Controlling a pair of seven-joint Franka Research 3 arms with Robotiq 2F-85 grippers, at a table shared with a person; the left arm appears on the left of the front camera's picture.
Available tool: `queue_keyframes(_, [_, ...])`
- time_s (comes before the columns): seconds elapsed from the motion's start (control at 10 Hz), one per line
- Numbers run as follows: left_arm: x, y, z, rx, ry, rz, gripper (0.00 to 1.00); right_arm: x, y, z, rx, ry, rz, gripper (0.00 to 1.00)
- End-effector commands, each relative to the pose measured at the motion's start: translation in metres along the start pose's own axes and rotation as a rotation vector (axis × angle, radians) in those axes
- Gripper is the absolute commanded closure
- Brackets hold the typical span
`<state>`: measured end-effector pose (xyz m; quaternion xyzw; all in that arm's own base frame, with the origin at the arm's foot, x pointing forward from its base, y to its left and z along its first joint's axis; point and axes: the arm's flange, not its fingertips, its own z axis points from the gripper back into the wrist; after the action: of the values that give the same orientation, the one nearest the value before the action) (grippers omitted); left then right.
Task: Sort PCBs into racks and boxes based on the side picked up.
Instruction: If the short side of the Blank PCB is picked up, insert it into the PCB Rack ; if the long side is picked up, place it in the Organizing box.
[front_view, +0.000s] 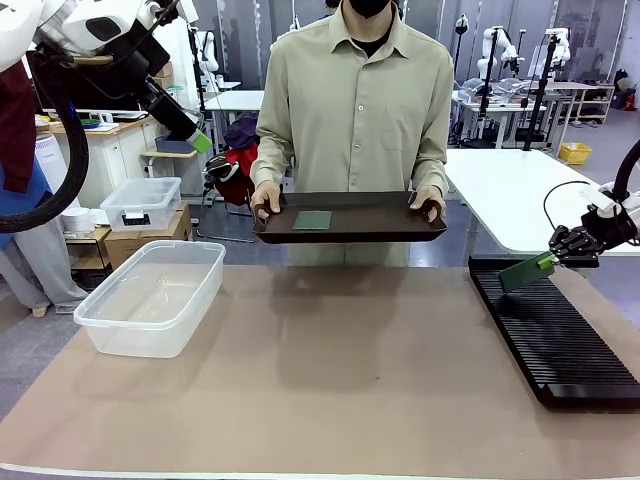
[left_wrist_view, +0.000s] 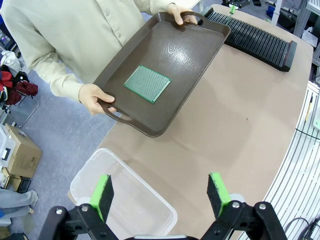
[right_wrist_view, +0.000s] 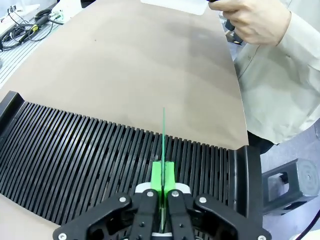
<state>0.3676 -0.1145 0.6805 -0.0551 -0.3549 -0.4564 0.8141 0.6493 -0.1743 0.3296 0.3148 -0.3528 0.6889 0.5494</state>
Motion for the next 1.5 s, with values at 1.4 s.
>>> queue_keyframes(1.4, [-0.0021, -0.0003, -0.0013, -0.001, 0.003, 0.002, 0.00, -0.0043, 0.0080, -0.0184, 0.040, -0.058, 0.022, 0.98])
